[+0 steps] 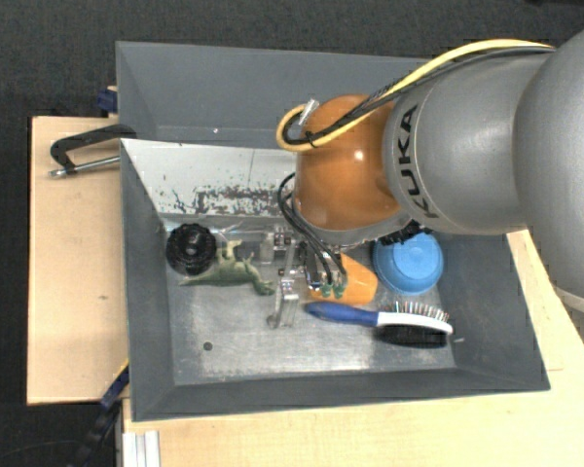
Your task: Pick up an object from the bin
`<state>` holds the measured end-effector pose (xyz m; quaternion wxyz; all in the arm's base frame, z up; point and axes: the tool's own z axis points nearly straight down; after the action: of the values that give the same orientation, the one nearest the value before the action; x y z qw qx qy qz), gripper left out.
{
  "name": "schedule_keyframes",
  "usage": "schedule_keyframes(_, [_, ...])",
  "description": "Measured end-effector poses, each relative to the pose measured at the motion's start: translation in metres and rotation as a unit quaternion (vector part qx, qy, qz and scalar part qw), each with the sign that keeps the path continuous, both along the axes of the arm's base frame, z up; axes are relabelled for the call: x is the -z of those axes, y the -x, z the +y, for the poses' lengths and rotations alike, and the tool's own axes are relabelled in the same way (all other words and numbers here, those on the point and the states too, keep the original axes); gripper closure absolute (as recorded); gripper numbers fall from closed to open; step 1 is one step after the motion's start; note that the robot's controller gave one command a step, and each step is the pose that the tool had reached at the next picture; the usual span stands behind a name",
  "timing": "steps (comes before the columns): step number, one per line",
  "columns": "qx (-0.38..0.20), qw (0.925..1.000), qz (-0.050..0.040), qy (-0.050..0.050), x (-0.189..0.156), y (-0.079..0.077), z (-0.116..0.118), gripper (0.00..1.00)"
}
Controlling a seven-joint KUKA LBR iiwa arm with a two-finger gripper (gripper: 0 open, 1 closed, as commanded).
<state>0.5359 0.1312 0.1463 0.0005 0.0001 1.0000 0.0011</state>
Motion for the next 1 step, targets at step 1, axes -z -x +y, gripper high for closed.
schedule_keyframes(1, [0.146,0.9892,-0.0063,-0.001,0.0671,-0.0522,0.0406,0.00])
